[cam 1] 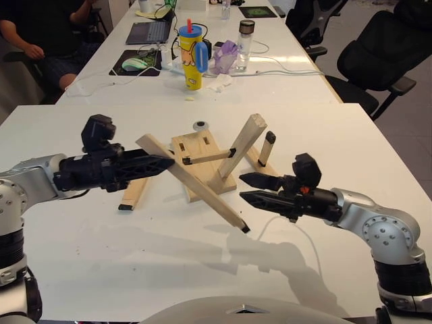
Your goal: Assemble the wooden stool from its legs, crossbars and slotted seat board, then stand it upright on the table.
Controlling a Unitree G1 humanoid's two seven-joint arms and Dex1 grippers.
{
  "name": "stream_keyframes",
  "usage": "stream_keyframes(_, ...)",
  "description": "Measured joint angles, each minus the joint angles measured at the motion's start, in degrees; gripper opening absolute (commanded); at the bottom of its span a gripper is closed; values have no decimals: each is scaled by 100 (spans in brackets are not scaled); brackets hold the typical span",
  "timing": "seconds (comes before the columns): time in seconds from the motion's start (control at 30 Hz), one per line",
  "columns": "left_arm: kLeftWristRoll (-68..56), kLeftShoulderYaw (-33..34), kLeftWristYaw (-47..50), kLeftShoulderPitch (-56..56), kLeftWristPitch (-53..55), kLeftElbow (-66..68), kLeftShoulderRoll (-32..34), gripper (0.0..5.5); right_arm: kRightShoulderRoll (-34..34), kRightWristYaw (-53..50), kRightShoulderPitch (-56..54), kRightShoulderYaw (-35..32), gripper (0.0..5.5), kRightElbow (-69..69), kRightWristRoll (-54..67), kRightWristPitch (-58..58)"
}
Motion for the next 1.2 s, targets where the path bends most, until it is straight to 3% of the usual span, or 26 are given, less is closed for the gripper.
stream_keyframes(0.23, 1251, 171, -896, 187, -680, 609, 580, 208, 304, -318, 21, 1792, 365, 573, -2881, -1604)
stream_keyframes(0.37, 1865, 151, -1123, 98, -1159, 931, 664, 208, 734, -658, -295, 2412, 365, 1460, -4159, -2474)
stream_keyframes(0.53, 2252, 108, -1189, -82, -1516, 1083, 584, 208, 1084, -858, -703, 2678, 365, 2264, -5049, -3169)
stream_keyframes(0.73, 2815, -400, -1165, -466, -1991, 1201, 164, 208, 1489, -944, -982, 2731, 365, 2773, -5459, -3434)
stream_keyframes(1.2, 3932, -1356, -1652, -944, -2791, 1369, 92, 208, 1721, -993, -1299, 2732, 365, 2714, -5775, -2466)
